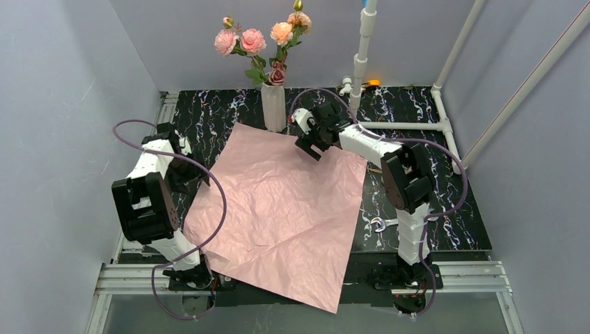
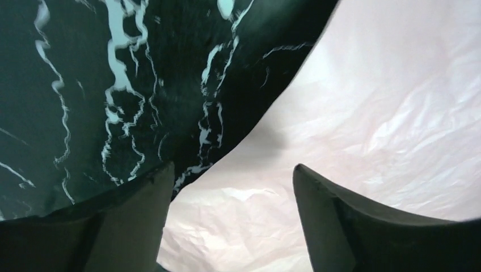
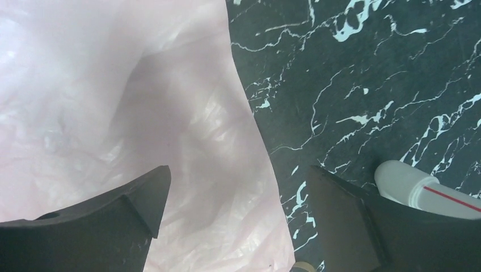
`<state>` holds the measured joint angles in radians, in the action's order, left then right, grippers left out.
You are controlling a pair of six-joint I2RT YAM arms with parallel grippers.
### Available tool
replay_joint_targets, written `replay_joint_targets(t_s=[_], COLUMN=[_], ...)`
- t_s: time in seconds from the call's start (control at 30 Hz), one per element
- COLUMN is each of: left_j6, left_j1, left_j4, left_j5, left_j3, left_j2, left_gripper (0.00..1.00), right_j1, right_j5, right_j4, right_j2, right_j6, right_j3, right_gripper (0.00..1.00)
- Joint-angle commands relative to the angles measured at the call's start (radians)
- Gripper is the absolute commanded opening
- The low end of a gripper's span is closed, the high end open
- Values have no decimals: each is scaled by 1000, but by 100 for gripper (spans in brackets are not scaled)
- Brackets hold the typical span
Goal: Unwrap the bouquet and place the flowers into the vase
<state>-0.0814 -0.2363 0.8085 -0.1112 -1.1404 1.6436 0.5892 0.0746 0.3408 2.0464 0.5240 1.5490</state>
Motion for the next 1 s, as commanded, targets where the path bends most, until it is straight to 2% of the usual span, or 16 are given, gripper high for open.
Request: replay_joint_targets(t_s=[0.0, 0.03, 0.07, 0.23, 0.37, 0.43, 0.53, 0.67, 0.8, 0.97], left_j6=[9, 24, 50, 158, 256, 260, 257, 241, 227, 191], left_j1=[-6, -8, -9, -19, -23, -23, -24, -24, -21, -20], left_j4=[24, 40, 64, 250, 350, 382, 412, 391, 348, 330], left_j5=[-46, -59, -81, -178, -332, -331, -306, -313, -293, -265], left_j3=[-100, -123, -157, -393, -525, -567, -557, -448, -349, -360], left_j2=[-78, -95, -108, -124, -170, -186, -203, -269, -328, -309], left_gripper=[88, 96, 98, 98, 98, 98, 98, 98, 98, 98], right_j1=[-8, -11, -13, -24, -30, -34, -45, -53, -115, -175], right_j5=[-67, -84, -107, -136, -55, 0, 85, 166, 161, 136], right_j4=[4, -7, -21, -45, -28, -1, 41, 111, 138, 121], right_j2=[-152, -193, -237, -486, -684, -771, -885, -1005, -1076, -1092], right_j6=[-81, -99, -127, -221, -280, -301, -343, -405, -432, -451], right_j3=[30, 10, -15, -128, -211, -247, -308, -391, -447, -462], right_gripper=[98, 98, 98, 98, 98, 98, 98, 99, 98, 98])
